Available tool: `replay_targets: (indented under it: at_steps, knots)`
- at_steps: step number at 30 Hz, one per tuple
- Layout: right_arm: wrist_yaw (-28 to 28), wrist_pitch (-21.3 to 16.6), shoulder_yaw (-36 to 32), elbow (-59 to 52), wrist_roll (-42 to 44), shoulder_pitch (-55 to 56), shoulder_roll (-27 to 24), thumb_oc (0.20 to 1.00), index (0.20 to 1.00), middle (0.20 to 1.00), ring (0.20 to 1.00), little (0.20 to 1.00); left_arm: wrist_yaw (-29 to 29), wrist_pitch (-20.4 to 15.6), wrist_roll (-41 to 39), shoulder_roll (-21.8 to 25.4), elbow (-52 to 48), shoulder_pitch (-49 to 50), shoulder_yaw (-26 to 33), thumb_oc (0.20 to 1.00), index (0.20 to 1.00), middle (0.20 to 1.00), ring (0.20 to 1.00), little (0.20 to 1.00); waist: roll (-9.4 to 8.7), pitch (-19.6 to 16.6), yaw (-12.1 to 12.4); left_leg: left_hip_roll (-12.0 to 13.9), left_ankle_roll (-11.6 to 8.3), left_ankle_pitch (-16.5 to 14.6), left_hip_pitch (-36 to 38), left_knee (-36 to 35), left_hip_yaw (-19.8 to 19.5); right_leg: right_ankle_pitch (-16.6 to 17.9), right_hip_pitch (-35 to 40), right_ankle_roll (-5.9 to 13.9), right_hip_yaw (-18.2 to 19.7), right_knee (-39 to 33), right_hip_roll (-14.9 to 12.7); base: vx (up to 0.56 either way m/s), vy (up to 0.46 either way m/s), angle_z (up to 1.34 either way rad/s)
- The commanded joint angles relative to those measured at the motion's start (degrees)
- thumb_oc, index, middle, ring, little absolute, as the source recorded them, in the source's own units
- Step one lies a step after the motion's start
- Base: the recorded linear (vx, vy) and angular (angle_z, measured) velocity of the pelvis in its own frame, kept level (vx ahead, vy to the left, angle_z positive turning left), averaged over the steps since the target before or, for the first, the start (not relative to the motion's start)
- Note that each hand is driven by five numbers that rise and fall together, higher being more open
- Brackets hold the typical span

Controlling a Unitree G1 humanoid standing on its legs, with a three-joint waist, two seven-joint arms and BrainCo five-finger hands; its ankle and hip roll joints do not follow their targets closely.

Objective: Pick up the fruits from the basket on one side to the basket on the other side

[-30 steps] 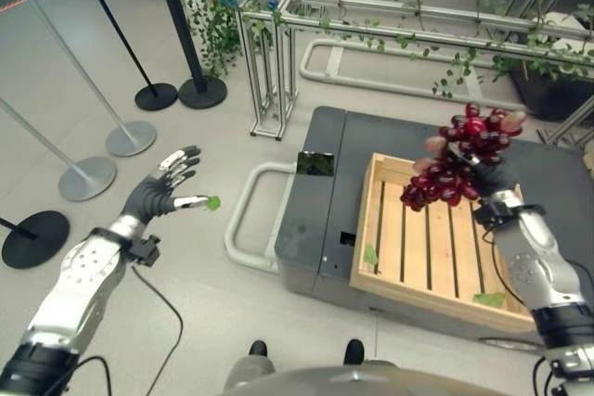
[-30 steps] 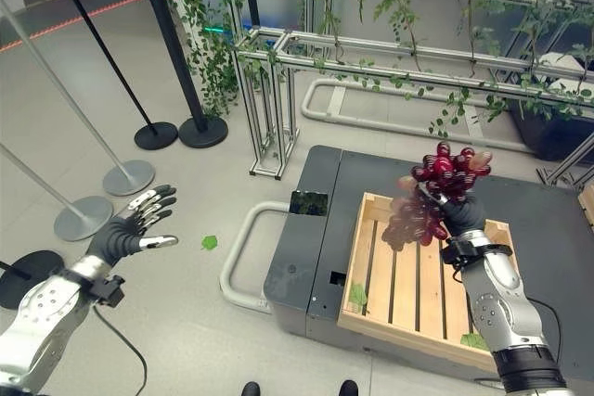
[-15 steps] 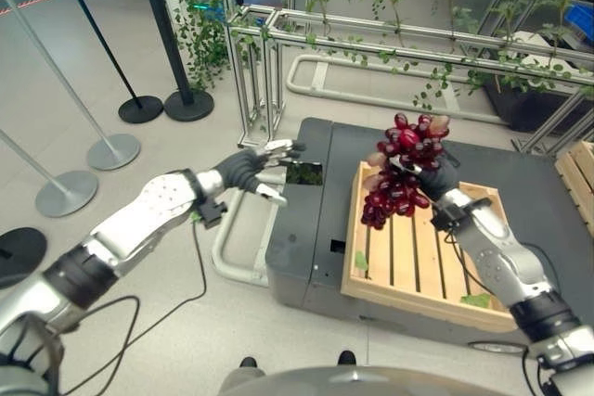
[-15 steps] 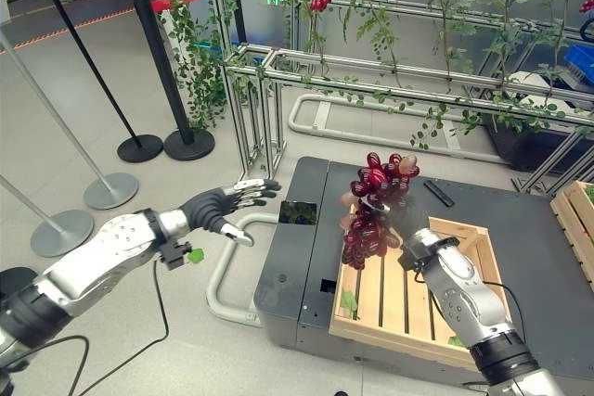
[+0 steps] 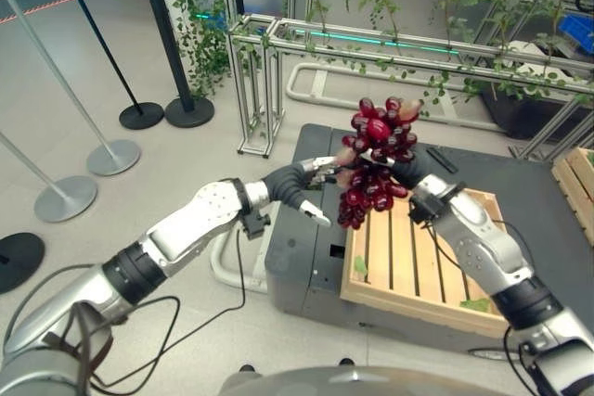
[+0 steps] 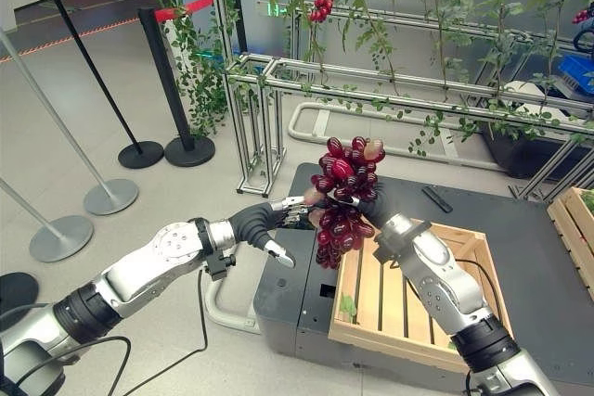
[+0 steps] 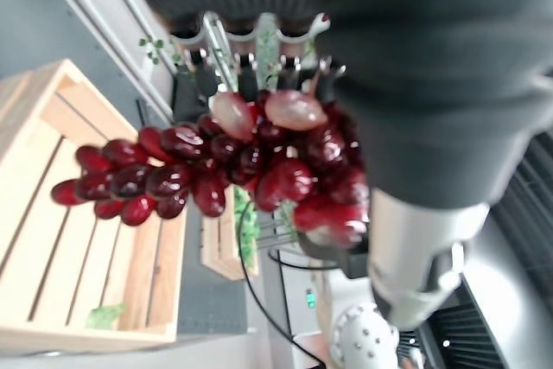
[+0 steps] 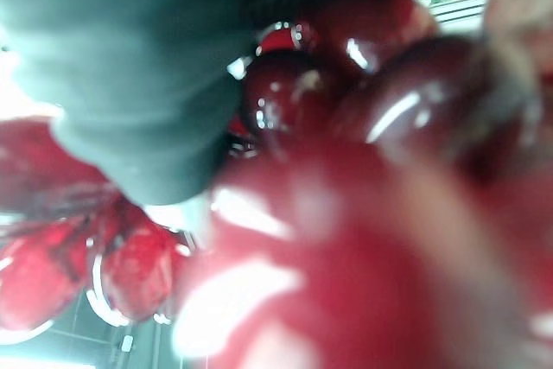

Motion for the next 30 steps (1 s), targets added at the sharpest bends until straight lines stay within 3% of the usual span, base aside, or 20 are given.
replay_targets:
  at_steps: [1,17,30]
  knots:
    - [1.3,-3.7,-0.1,-4.9,-0.3,-7.7,1.9,0.200,0.200,0.200,0.200,0.200,-0.3,-1.7,1.9,-2.6,2.8,-6.1,-0.5,1.000,1.000,1.000,1.000,1.000,-2.07,-2.6,-0.6,-2.7,3.26,-2.6,-3.3,2.1,0.0,-7.2,0.6,4.47,-0.2,5.0,-2.3,0.00,0.000,0.00]
    - [1.7,-3.6,1.5,-5.4,0.4,-3.6,11.1,0.200,0.200,0.200,0.200,0.200,1.2,-1.6,1.7,-10.0,3.8,-1.8,2.3,1.000,1.000,1.000,1.000,1.000,-2.60,-3.1,-0.4,-3.0,3.68,-2.3,-3.5,1.7,-0.7,-7.1,0.8,4.10,-1.0,4.7,-2.6,0.00,0.000,0.00]
    - [1.3,-3.8,2.7,-5.8,1.1,-3.2,13.4,0.200,0.200,0.200,0.200,0.200,2.7,-1.2,1.0,-14.8,5.8,1.4,2.8,1.000,1.000,1.000,1.000,1.000,-2.53,-3.0,-0.4,-3.1,3.60,-2.1,-3.9,1.9,-1.3,-7.4,0.8,3.84,-1.7,5.1,-2.6,0.00,0.000,0.00]
